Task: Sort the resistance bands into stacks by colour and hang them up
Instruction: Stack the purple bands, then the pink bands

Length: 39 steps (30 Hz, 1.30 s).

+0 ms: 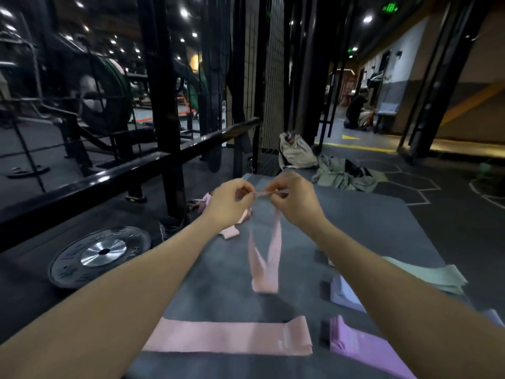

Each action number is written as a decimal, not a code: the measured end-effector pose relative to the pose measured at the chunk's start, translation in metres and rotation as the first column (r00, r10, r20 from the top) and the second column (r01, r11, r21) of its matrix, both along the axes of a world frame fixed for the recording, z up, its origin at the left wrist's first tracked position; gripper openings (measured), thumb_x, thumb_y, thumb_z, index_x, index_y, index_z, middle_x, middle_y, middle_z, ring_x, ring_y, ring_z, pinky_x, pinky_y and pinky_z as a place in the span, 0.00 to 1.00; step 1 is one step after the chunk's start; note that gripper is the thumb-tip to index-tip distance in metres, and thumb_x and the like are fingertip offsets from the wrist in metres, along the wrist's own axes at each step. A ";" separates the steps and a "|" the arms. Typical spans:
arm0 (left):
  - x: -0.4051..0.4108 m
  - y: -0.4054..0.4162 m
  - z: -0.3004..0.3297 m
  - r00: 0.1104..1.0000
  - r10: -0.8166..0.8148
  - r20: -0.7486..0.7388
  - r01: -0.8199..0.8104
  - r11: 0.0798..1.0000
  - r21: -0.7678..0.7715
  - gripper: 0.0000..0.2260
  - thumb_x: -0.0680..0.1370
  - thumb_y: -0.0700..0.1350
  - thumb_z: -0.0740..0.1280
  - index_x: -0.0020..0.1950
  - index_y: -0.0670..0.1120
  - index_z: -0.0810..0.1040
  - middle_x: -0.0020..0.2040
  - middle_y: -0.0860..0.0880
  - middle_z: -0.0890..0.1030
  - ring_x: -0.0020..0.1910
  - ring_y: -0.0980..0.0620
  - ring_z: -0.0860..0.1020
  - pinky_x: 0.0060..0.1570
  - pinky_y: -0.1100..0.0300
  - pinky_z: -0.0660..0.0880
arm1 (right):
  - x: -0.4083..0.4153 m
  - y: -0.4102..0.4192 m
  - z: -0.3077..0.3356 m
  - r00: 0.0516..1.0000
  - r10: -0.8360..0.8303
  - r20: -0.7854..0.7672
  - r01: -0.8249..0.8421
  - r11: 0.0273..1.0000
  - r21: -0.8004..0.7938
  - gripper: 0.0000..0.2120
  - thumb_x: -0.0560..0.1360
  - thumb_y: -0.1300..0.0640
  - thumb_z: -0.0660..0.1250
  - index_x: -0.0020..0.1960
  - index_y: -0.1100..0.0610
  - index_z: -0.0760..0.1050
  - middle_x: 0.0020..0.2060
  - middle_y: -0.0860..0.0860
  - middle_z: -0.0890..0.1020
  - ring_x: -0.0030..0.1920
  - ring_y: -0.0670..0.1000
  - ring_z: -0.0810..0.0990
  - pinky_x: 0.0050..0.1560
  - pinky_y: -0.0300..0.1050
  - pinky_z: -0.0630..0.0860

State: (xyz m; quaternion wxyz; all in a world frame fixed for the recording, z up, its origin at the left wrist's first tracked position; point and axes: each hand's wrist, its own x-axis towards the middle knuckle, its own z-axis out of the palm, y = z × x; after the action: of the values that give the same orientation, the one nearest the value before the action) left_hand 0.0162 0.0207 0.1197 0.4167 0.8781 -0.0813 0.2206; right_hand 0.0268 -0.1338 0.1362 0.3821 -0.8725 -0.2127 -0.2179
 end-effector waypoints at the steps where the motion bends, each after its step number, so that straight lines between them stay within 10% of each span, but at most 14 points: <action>1: -0.007 0.000 0.007 1.000 -0.003 -0.001 0.003 1.000 -0.002 0.03 0.76 0.40 0.66 0.47 0.45 0.80 0.37 0.55 0.78 0.34 0.62 0.74 0.34 0.77 0.68 | -0.005 -0.003 0.004 1.000 -0.017 0.010 0.017 1.000 -0.021 0.09 0.71 0.68 0.66 0.47 0.61 0.82 0.46 0.52 0.79 0.45 0.51 0.79 0.52 0.45 0.77; 7: -0.041 0.001 0.040 0.994 -0.102 0.040 0.105 0.991 -0.083 0.03 0.76 0.42 0.68 0.42 0.49 0.78 0.38 0.55 0.79 0.37 0.59 0.76 0.40 0.68 0.71 | -0.030 -0.011 0.025 0.995 -0.080 0.066 0.076 0.995 0.069 0.06 0.71 0.66 0.68 0.47 0.61 0.80 0.45 0.55 0.81 0.46 0.53 0.79 0.49 0.45 0.77; 14: -0.062 -0.002 0.045 0.969 -0.205 -0.138 0.156 0.941 -0.301 0.02 0.78 0.50 0.64 0.49 0.54 0.73 0.53 0.49 0.78 0.54 0.52 0.77 0.58 0.54 0.73 | -0.058 -0.002 0.050 0.997 -0.031 0.074 0.016 0.980 0.199 0.07 0.69 0.68 0.67 0.44 0.60 0.80 0.37 0.47 0.76 0.36 0.40 0.73 0.35 0.24 0.68; 25: -0.071 -0.009 0.050 0.997 0.022 -0.078 -0.045 0.947 -0.317 0.07 0.76 0.46 0.69 0.39 0.46 0.76 0.36 0.50 0.77 0.36 0.53 0.75 0.38 0.61 0.75 | -0.081 -0.009 0.051 1.000 0.023 0.012 -0.025 0.979 0.203 0.07 0.69 0.68 0.67 0.38 0.57 0.77 0.32 0.48 0.78 0.33 0.45 0.74 0.31 0.29 0.69; 33: -0.091 -0.016 0.053 0.910 -0.258 -0.325 -0.050 0.708 -0.704 0.07 0.78 0.44 0.66 0.42 0.42 0.78 0.37 0.45 0.79 0.32 0.52 0.79 0.39 0.61 0.79 | -0.093 0.003 0.035 0.971 0.221 -0.090 -0.204 0.964 0.169 0.04 0.71 0.68 0.68 0.42 0.61 0.80 0.36 0.49 0.80 0.36 0.44 0.77 0.38 0.32 0.73; 39: -0.099 0.013 0.052 0.893 -0.297 -0.337 0.051 0.812 -0.581 0.04 0.78 0.39 0.63 0.45 0.42 0.76 0.38 0.44 0.77 0.34 0.52 0.77 0.37 0.62 0.78 | -0.090 0.003 0.023 0.881 0.388 -0.272 -0.244 0.864 0.440 0.09 0.76 0.67 0.62 0.54 0.60 0.76 0.42 0.48 0.79 0.44 0.44 0.76 0.45 0.30 0.71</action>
State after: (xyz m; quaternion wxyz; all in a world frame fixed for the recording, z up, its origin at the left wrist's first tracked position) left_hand -0.0823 0.0333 0.1714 0.6807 0.7325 -0.0056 0.0042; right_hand -0.0628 -0.1312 0.1595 0.6117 -0.7547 -0.2352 -0.0299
